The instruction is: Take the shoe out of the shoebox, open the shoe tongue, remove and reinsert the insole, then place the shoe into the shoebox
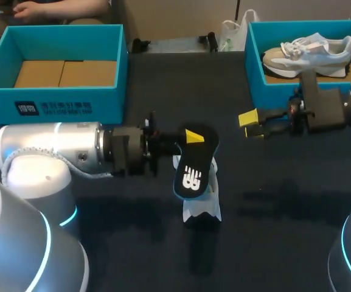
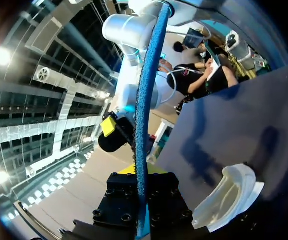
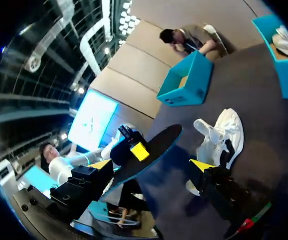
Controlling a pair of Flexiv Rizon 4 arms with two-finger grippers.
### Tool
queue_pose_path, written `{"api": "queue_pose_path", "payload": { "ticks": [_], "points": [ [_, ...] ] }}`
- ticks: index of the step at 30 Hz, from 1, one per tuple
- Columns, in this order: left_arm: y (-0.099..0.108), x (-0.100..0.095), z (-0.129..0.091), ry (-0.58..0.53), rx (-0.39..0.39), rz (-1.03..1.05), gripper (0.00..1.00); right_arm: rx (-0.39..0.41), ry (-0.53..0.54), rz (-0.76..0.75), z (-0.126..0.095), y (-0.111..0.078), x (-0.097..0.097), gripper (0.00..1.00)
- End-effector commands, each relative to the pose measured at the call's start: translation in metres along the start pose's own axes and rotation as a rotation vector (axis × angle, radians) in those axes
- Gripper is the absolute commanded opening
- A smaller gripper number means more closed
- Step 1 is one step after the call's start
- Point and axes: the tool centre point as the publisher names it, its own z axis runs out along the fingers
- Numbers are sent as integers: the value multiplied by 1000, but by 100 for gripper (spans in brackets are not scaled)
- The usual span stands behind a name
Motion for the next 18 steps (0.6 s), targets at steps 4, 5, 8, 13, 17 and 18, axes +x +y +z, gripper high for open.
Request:
{"api": "queue_pose_path", "payload": {
  "ticks": [4, 5, 8, 13, 17, 18],
  "points": [
    [-7, 1, -8, 13, 42, -155, 0, 53, -44, -277, -1, 9, 8, 100],
    [-7, 1, -9, 10, 47, -170, 0, 60, -14, -312, -2, 9, 8, 100],
    [-10, 1, -9, 18, 71, -201, 0, 60, 23, -341, -2, 9, 9, 100],
    [-10, 1, -9, 18, 71, -201, 0, 60, 23, -341, -2, 9, 9, 100],
    [-10, 1, -9, 18, 71, -201, 0, 60, 23, -341, -2, 9, 9, 100],
    [-10, 1, -9, 18, 71, -201, 0, 60, 23, -341, -2, 9, 9, 100]
  ]
}}
